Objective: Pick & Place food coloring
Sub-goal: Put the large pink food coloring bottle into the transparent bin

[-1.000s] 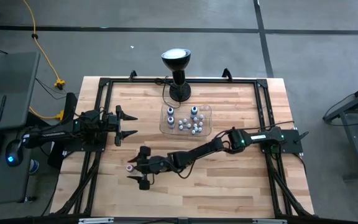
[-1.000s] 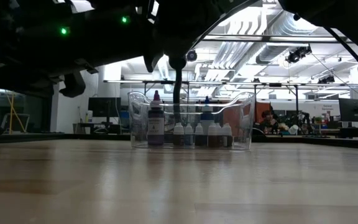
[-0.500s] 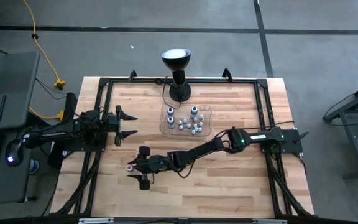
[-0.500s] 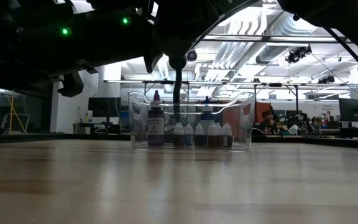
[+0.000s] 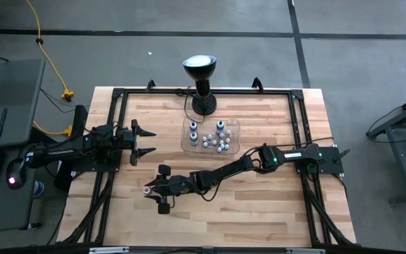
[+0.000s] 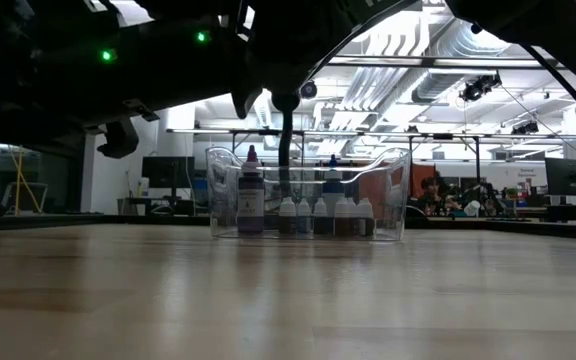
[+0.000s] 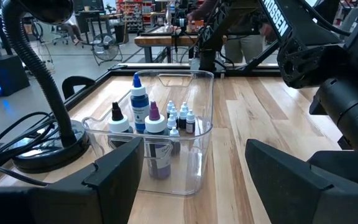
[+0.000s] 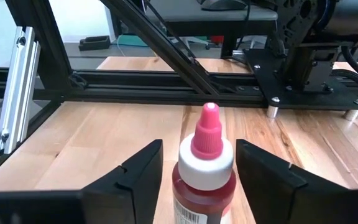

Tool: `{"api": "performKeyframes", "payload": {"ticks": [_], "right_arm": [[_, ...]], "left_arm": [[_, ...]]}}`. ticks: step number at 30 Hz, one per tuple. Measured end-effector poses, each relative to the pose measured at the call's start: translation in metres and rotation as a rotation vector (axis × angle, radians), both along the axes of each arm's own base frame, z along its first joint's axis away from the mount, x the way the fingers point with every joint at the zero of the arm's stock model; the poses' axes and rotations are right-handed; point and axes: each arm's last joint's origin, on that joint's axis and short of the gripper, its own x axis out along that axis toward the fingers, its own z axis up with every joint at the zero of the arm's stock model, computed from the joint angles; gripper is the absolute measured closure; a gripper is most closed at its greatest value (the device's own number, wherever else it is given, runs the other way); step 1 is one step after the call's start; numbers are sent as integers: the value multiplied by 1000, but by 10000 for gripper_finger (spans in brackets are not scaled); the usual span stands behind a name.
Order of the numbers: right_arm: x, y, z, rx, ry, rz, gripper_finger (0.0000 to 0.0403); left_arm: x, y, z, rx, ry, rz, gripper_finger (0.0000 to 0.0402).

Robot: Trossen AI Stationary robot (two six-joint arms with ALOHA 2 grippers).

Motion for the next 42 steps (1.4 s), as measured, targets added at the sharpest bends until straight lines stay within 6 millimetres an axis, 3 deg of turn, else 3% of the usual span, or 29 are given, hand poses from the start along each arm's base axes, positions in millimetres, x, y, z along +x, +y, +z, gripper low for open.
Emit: {"api": "performKeyframes", "payload": {"ticks": [13,23,33,42], "right_arm": [[-1,0,-2,16,32,-8,295],[0,-1,1,63,11,-30,297],[-9,-4,52,1,15,-59,297],[-31,-18,104,-67,127,-288,297]], "left_arm": [[0,0,0,0,0,0,124],[0,0,0,0,0,0,124],[0,0,0,0,0,0,124],[0,0,0,0,0,0,124]]}}
